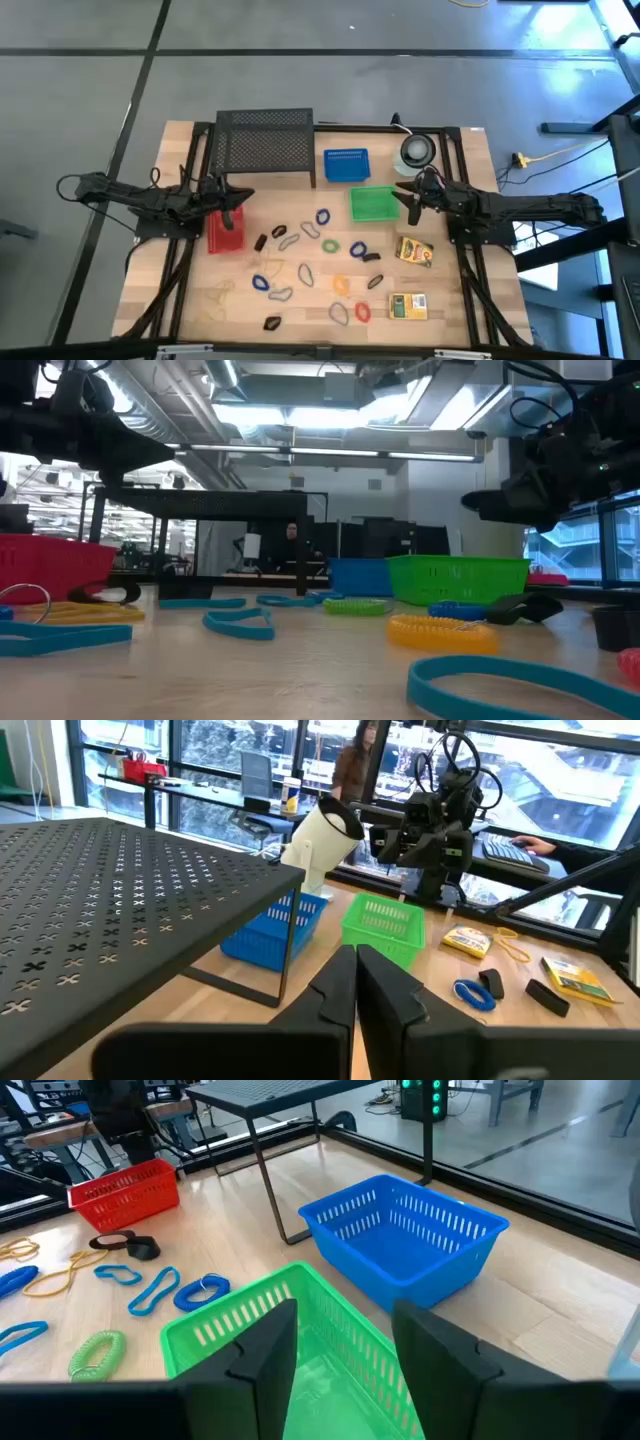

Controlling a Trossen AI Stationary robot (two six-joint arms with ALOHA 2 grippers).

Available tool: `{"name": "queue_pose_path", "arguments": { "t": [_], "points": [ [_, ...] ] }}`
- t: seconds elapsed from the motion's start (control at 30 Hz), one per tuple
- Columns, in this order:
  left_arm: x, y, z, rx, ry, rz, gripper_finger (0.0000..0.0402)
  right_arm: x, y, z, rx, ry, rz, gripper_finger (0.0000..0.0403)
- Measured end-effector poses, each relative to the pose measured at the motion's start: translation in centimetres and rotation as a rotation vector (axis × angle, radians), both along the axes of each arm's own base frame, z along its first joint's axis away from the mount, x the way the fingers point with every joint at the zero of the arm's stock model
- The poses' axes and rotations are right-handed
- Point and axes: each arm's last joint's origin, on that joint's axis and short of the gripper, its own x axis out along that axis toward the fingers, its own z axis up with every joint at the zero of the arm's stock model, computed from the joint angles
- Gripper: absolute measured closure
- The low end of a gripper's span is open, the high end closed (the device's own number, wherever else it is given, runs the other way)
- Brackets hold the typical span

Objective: Pick & Place Office Desk Supplies
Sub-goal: Put the blue spring keychain into the blue basket

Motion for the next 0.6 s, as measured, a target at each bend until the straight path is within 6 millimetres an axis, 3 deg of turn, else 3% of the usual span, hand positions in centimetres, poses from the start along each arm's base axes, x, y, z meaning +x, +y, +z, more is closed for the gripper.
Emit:
{"name": "queue_pose_path", "arguments": {
  "t": [0.6],
  "points": [
    [0.0, 0.0, 0.0, 0.0, 0.001, 0.0, 0.0398, 0.01, 0.0, 0.04, 0.007, -0.007, -0.001, 0.0237]
  ]
}}
